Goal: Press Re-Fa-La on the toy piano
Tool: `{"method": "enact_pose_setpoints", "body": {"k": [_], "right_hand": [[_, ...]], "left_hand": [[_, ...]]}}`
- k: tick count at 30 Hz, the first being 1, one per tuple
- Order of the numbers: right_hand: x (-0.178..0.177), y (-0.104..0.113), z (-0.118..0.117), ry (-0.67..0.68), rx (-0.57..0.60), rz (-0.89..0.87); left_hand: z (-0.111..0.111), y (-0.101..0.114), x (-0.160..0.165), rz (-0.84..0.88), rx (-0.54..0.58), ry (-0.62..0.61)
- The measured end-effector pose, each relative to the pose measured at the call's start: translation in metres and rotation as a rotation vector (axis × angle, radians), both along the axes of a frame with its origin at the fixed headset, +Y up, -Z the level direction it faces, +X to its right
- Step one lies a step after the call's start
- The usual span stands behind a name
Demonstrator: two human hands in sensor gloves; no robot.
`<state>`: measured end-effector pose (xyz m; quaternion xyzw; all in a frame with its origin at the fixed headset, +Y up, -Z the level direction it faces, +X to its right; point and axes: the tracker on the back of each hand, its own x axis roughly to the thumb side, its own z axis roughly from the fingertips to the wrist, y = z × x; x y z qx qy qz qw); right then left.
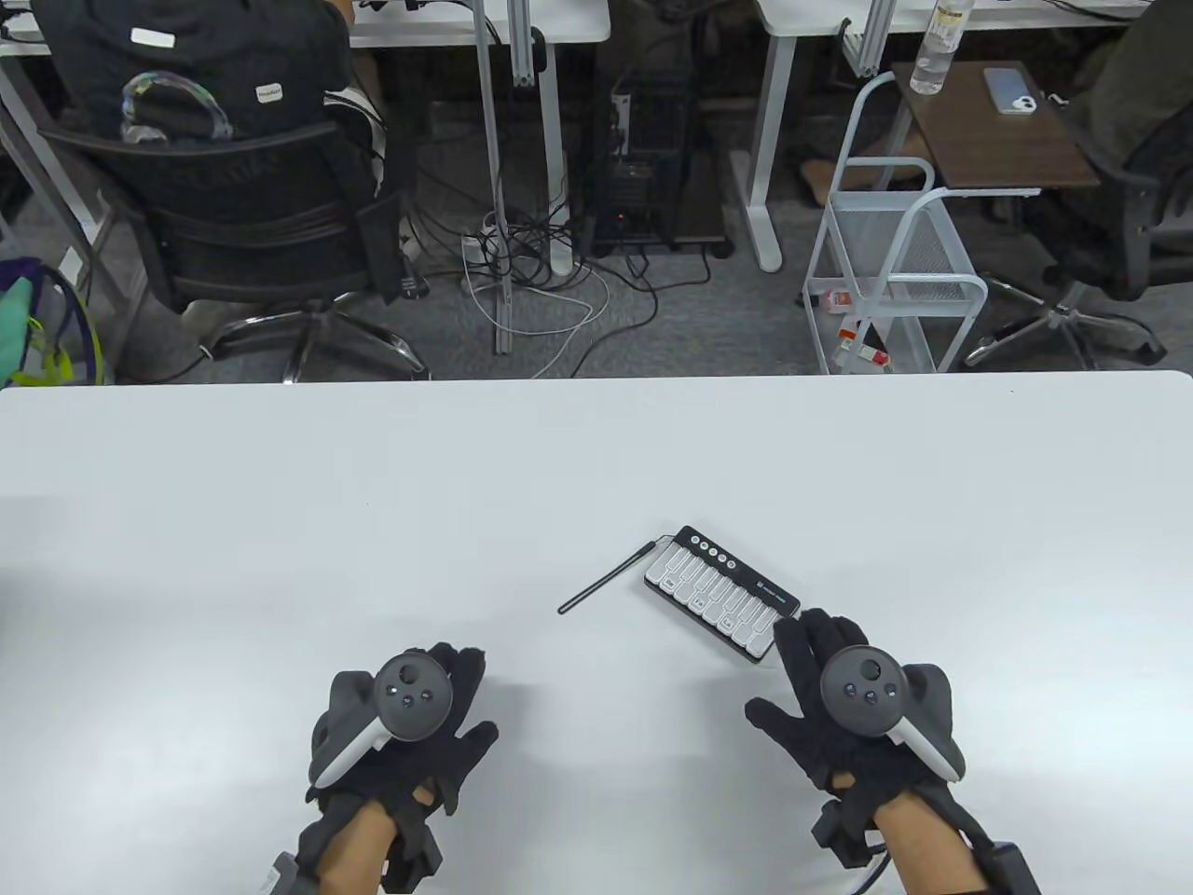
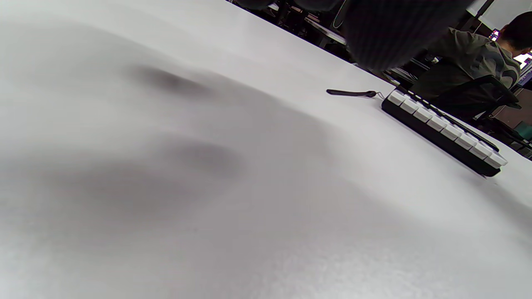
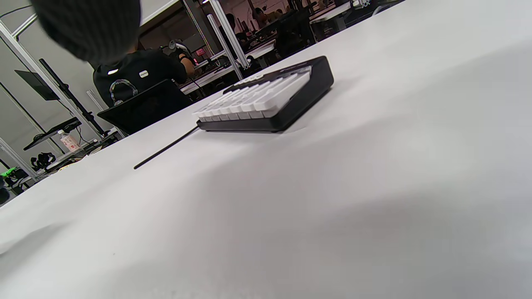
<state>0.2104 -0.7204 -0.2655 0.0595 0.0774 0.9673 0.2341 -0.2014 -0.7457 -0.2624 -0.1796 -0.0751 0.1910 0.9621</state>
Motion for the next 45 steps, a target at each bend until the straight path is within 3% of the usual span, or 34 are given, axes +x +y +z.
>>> {"method": "enact_pose_setpoints", "body": {"k": [12,31,45], "right_hand": [[-0.022,0.01,-0.033,-0.018,-0.054,0.049],[-0.042,-0.026,-0.094,-0.127,-0.175,0.127],[-0.046,-0.047,-0.116,-0.163,-0.263,0.19]], "left_hand": [[0.0,0.0,-0.002,0.004,-0.004,0.003],[-0.001,0.002,-0.002,0.011,-0.011,-0.002],[-0.001,0.001,-0.001,0.008,-0.019,-0.007]]}}
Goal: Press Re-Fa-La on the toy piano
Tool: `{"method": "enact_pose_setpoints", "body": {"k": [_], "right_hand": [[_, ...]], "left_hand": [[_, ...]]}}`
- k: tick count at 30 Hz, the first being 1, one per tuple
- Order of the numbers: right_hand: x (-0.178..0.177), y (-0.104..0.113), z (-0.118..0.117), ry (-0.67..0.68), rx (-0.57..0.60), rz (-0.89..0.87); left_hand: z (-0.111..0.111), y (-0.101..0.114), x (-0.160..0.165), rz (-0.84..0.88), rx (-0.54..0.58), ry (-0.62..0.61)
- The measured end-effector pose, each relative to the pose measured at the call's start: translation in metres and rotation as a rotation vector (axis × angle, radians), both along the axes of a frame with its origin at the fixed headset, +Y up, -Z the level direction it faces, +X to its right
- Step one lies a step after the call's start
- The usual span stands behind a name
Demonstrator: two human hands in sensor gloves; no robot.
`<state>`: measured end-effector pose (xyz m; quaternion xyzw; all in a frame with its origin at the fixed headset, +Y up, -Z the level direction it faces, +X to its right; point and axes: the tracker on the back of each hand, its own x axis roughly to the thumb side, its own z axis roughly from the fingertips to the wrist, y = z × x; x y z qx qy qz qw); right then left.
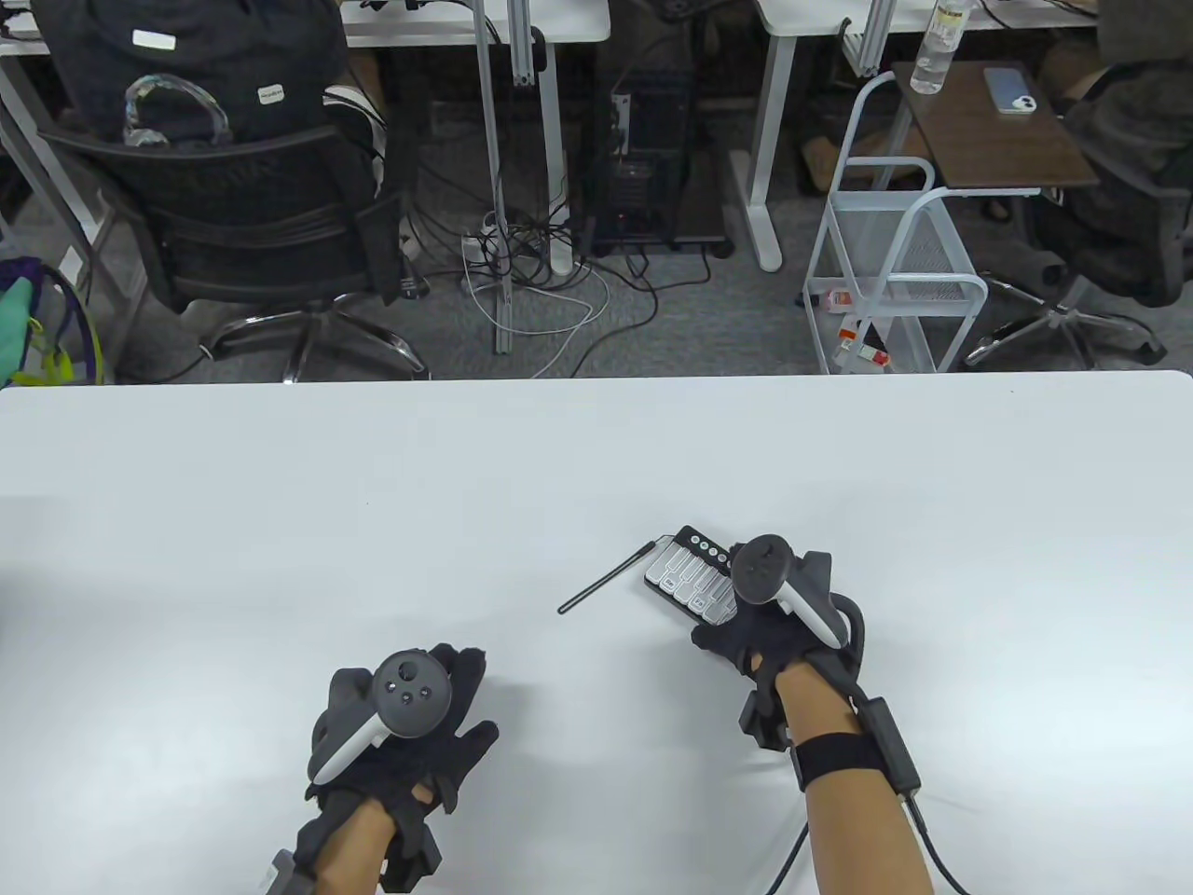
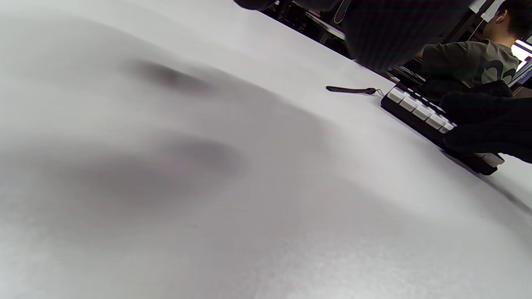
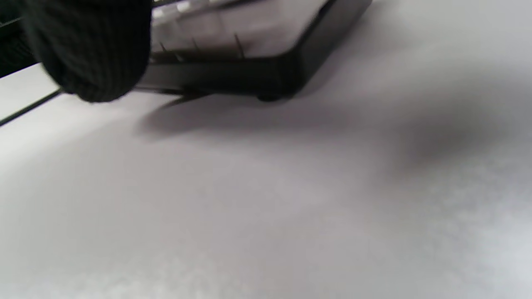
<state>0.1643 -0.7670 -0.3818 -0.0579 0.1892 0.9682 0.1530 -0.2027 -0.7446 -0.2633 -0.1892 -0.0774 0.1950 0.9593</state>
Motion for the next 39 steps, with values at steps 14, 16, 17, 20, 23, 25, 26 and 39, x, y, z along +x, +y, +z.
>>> {"method": "enact_pose_setpoints", "body": {"k": [14,16,17,20,23,25,26,39], "right_hand": [[-0.005,0.005,0.007,0.011,0.124,-0.014],[-0.005,0.009,0.009,0.021,0.143,-0.025],[-0.006,0.011,0.011,0.027,0.153,-0.032],[-0.008,0.019,0.015,0.052,0.174,-0.046],[-0.011,0.029,0.022,0.095,0.193,-0.058],[-0.013,0.035,0.026,0.118,0.211,-0.067],[-0.015,0.037,0.028,0.131,0.217,-0.068],[-0.049,0.044,0.063,0.384,0.174,-0.117]], "left_hand": [[0.0,0.0,0.0,0.007,-0.003,0.0],[0.0,0.0,0.0,0.007,-0.004,0.0],[0.0,0.0,0.001,0.007,-0.005,0.0],[0.0,-0.001,0.001,0.007,-0.006,0.0],[0.0,-0.001,0.001,0.005,-0.007,0.001],[0.0,0.0,0.001,0.005,-0.008,0.001],[0.0,0.0,0.001,0.005,-0.008,0.003],[-0.001,0.0,-0.001,0.006,-0.012,0.012]]}}
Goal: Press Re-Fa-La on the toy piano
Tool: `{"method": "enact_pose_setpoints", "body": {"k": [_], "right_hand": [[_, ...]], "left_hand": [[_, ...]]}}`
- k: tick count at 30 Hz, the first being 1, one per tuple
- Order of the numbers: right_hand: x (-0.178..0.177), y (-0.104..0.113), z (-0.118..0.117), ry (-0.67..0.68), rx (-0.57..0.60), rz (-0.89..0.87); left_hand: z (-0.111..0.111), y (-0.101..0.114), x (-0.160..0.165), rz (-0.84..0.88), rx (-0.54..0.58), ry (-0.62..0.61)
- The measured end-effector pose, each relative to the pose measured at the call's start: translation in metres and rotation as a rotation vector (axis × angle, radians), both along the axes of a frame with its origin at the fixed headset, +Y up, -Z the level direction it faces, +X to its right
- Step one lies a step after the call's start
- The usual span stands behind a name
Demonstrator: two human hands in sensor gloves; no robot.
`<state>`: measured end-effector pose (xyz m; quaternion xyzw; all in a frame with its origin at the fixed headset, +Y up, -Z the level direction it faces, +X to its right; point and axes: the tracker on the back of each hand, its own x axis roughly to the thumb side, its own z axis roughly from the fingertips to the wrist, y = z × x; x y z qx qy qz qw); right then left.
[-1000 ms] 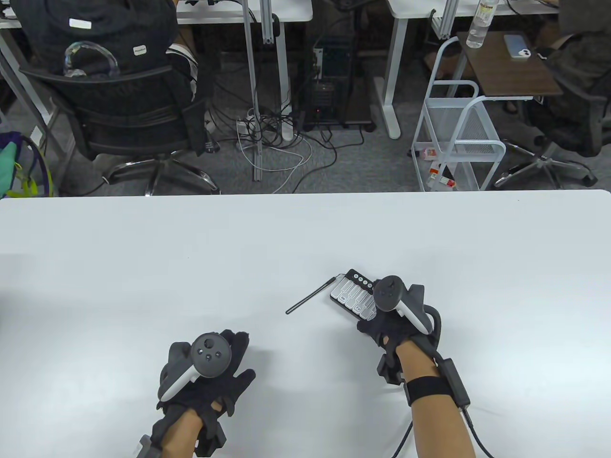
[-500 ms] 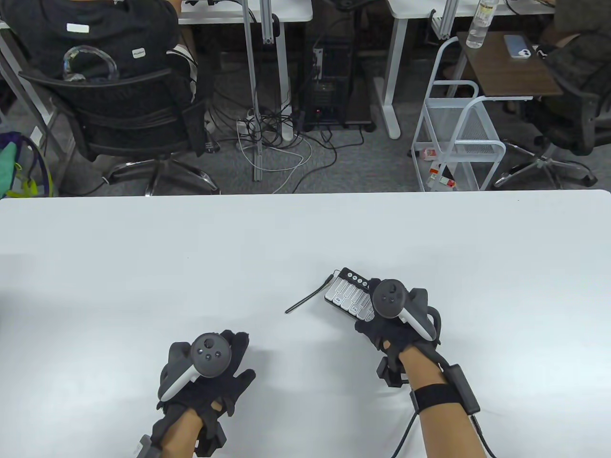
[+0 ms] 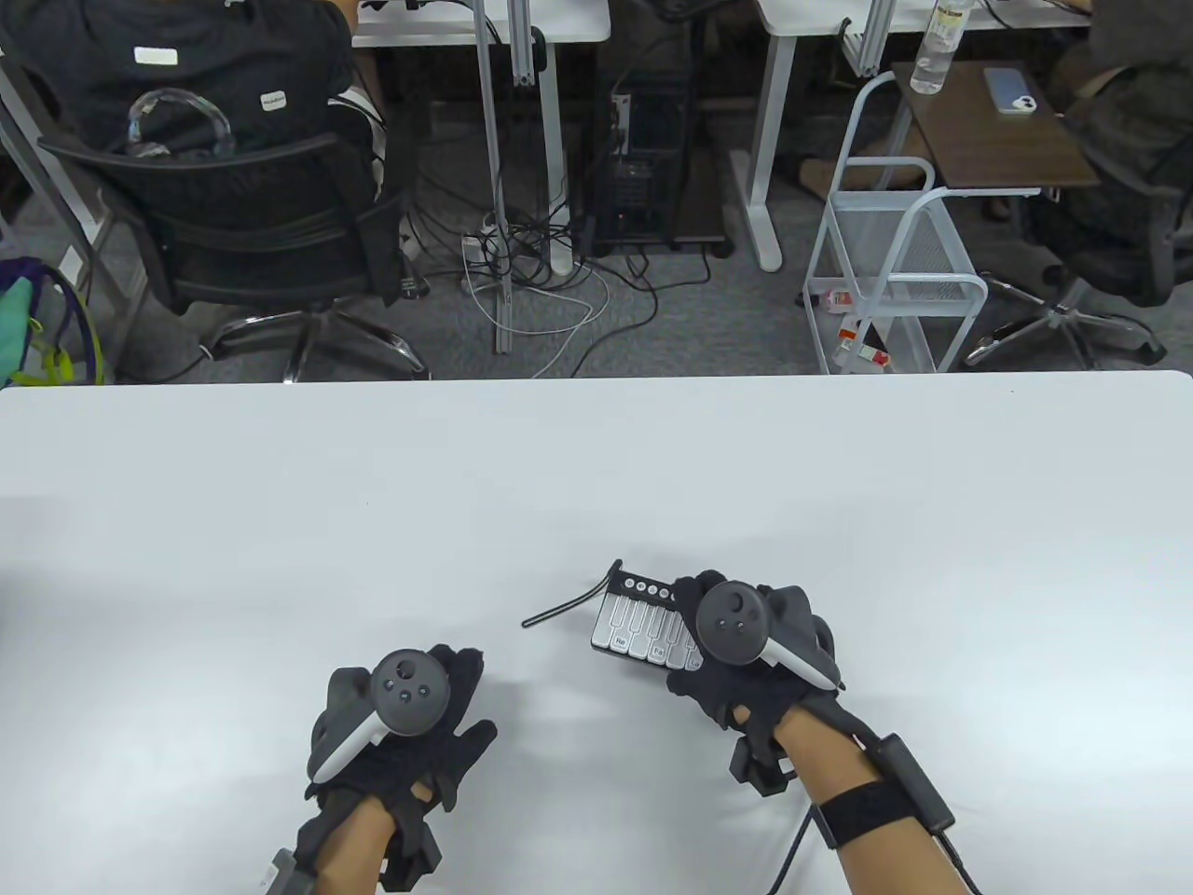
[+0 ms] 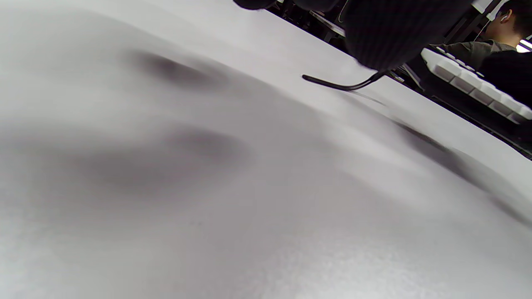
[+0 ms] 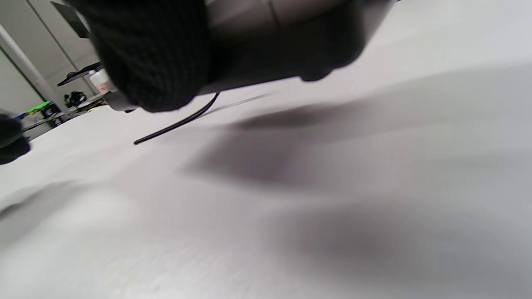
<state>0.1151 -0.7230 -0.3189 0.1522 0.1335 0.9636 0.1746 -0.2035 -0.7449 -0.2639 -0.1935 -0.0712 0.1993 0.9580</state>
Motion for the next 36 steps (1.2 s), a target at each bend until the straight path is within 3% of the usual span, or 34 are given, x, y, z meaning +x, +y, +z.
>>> {"method": "enact_pose_setpoints", "body": {"k": [12,20,36], "right_hand": [[-0.036,-0.024,0.027,0.192,-0.084,0.035],[-0.039,-0.037,0.029,0.206,-0.103,0.048],[-0.037,-0.037,0.027,0.191,-0.151,0.104]], "left_hand": [[-0.001,0.0,-0.001,0.003,-0.002,0.001],[-0.001,0.001,-0.001,0.006,-0.001,0.0],[-0.001,0.0,-0.001,0.007,-0.003,-0.002]]}}
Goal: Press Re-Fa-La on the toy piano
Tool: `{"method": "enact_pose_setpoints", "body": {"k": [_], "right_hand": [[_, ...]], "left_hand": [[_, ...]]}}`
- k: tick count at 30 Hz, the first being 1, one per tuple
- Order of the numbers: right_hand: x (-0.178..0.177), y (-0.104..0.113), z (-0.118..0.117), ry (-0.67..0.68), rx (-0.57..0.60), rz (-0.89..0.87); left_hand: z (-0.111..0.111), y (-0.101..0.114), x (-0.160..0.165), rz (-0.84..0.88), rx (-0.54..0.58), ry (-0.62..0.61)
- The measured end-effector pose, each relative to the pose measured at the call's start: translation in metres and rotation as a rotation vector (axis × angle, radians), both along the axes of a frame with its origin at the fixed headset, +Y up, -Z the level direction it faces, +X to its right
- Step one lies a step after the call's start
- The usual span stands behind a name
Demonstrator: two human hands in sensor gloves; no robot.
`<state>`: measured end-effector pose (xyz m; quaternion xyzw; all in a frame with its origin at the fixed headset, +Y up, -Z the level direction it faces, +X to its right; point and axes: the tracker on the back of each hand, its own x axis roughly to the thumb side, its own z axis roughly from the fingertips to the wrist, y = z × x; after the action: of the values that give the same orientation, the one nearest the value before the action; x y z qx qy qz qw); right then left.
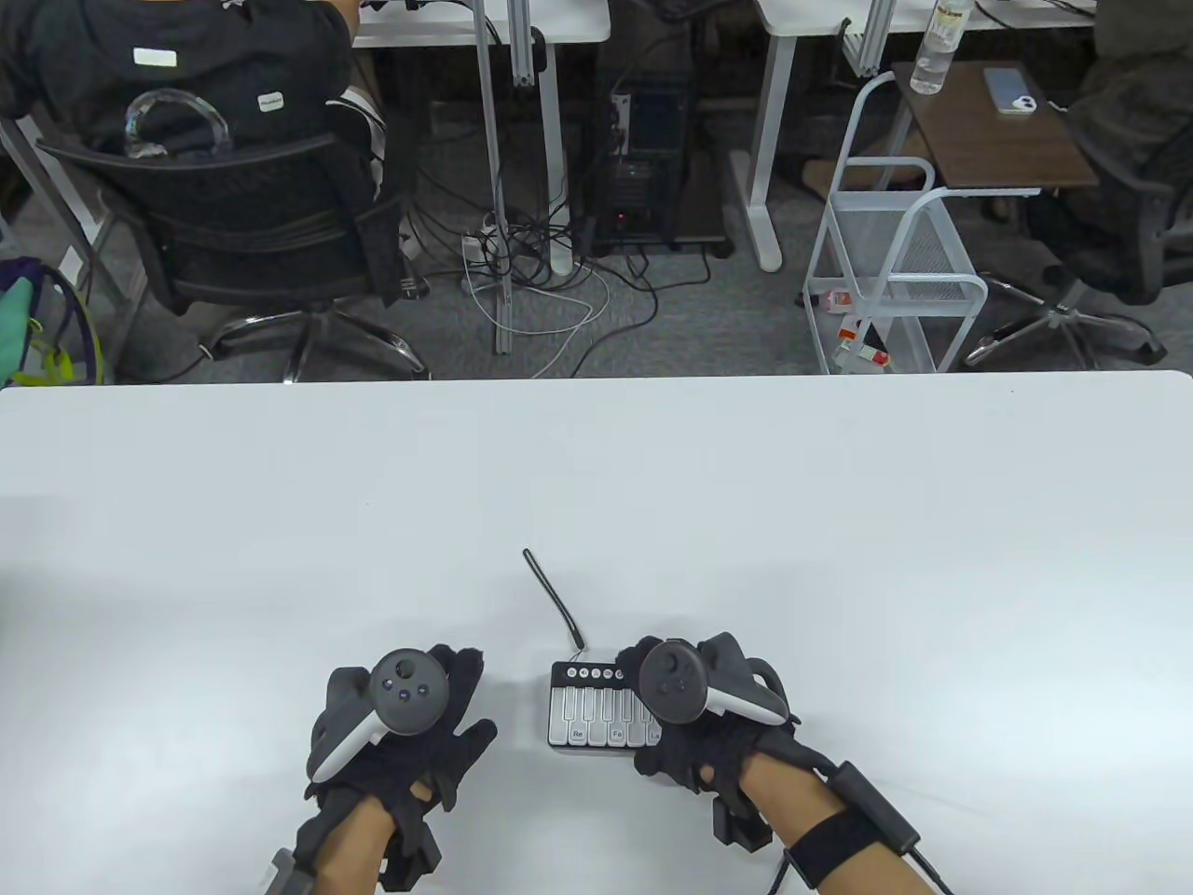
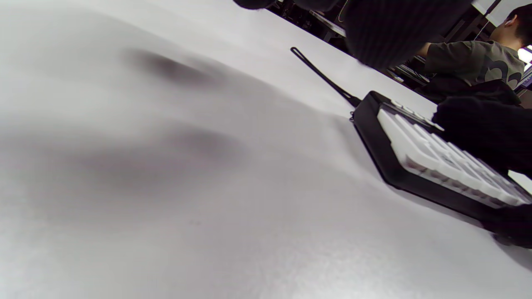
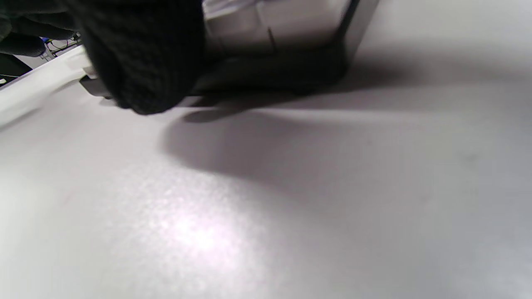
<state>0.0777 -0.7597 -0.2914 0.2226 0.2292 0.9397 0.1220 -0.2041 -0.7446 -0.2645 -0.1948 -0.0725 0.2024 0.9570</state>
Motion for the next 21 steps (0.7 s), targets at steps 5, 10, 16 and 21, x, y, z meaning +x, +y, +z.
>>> {"method": "enact_pose_setpoints", "body": {"k": [5,10,16,21], "right_hand": [[-0.003,0.016,0.005,0.008,0.052,-0.015],[-0.01,0.039,0.009,0.002,0.136,-0.052],[-0.025,0.058,0.014,0.002,0.221,-0.049],[-0.04,0.063,0.014,0.006,0.261,-0.034]], "left_hand": [[0.0,0.0,0.0,0.0,-0.001,0.001],[0.0,0.0,0.0,-0.003,-0.001,0.0],[0.0,0.0,0.001,-0.004,-0.002,-0.001],[0.0,0.0,0.001,-0.002,-0.001,-0.001]]}}
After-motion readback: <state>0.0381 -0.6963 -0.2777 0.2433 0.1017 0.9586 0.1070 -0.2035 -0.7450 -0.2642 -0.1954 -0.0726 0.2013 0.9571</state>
